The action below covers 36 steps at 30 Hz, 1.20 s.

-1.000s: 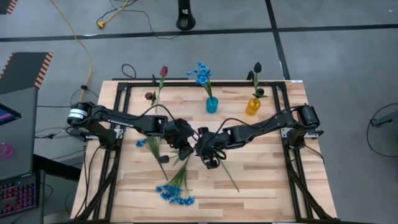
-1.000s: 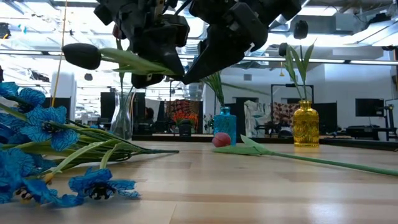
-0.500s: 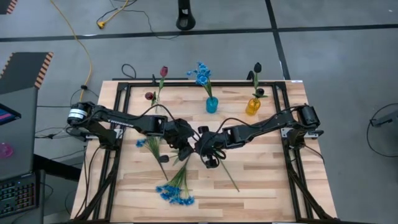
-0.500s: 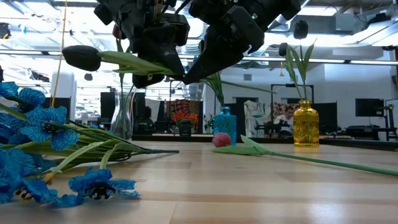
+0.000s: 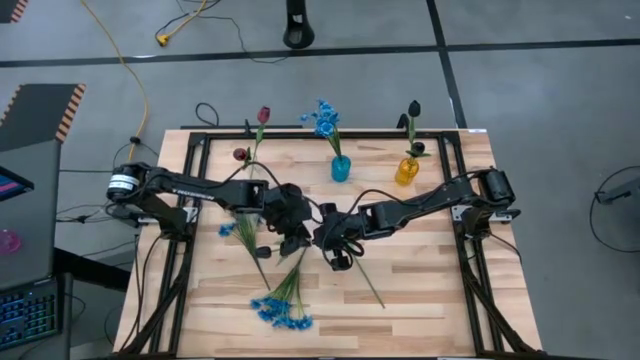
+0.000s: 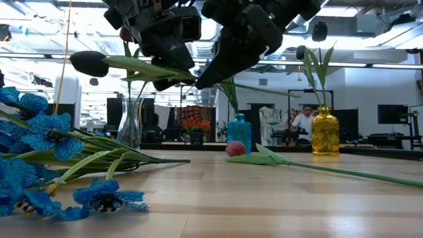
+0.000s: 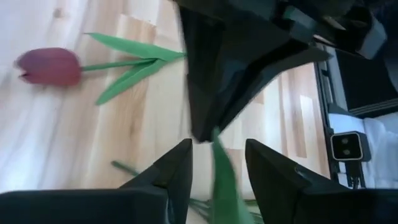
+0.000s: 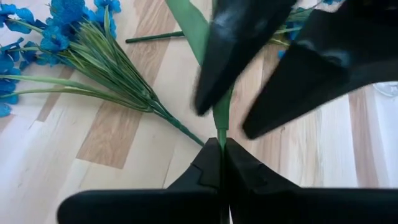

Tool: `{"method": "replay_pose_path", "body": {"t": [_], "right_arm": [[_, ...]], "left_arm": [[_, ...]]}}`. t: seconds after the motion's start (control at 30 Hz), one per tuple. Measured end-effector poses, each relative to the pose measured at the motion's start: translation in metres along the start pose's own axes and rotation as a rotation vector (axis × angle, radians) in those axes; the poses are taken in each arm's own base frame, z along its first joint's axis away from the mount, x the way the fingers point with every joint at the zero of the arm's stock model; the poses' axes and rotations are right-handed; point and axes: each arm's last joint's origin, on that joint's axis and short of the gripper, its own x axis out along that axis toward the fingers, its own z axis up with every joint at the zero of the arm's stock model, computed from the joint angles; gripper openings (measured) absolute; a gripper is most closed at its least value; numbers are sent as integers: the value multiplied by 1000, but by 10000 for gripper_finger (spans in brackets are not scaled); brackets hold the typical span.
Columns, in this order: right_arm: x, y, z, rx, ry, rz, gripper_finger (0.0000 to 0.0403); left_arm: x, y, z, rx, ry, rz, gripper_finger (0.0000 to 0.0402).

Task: Sort flowers into vase by color
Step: Put the black flower into the yellow vase

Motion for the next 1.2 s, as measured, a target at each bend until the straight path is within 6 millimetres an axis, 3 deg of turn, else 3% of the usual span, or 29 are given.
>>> {"method": "replay_pose_path", "body": {"t": [0.2,0.4,0.67,0.8,0.97,1.2], "right_arm": [[-13,-3,-3,67,62,4,30],[-35,-6,-3,80,60,3,33],[-64,-15,-42,236,-77,-38,33],[-84,-16,-63,297,-252,-59,32],[-116,-16,-82,306,-572,-202,33],[-146,-4,-113,251,-865,-406,32]], "left_arm": [[-28,1,3,48,-39,58,138],[-70,-13,-1,116,-125,229,128],[-112,-31,-27,167,-266,286,126],[-115,-30,-44,178,-337,313,126],[-105,-19,-63,144,-407,293,126],[-88,-10,-71,122,-460,267,126]]}}
